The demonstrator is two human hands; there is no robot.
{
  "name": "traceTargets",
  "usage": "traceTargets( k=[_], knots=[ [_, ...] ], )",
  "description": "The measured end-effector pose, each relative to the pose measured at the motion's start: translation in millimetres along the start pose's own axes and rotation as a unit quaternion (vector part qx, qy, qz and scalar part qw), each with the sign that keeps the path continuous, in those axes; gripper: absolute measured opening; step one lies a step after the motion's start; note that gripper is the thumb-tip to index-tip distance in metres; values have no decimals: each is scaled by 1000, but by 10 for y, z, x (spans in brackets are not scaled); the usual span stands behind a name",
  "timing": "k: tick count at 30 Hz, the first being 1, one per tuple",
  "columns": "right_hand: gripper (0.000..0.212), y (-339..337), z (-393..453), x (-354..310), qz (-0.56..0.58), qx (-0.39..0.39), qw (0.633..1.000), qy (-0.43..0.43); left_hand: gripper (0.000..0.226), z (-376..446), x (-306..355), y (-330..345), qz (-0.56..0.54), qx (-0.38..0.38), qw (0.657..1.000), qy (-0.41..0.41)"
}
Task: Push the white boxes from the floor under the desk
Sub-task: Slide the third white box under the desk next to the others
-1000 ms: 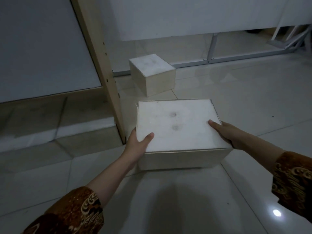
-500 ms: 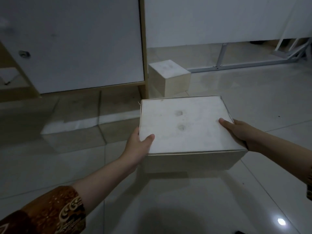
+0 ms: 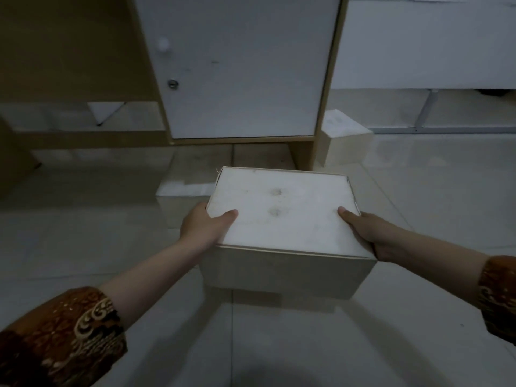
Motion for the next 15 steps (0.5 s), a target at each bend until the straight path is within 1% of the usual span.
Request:
traceTargets(
  k=[3,6,8,12,15],
  knots=[
    [51,480,121,-59,-10,-27,999,-14,64,-30,-246,-466,12,37,999,-22],
    [53,986,279,-58,-7,-57,998,-8,47,-28,-524,-916,39,71,996,-48],
    [54,1327,369,-50,-8,-80,997,2,50,-18,-707,-1180,65,84,992,-67],
    [55,1954,516,-22,-21,-98,995,3,55,-1,-1076,-1635,108,118,982,-100],
    [61,2359,610,61,-29,-99,995,-2,58,18,-1353,-1896,123,132,978,-103]
  ],
)
Point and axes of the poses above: each hand's wrist, its own z-axis towards the middle knuckle, its own y-axis out of the palm, x = y × z, the point moved 6 cm from there along z, towards the middle knuckle, and after that the axes turned 10 degrees about -x, right-handed, at the moved point
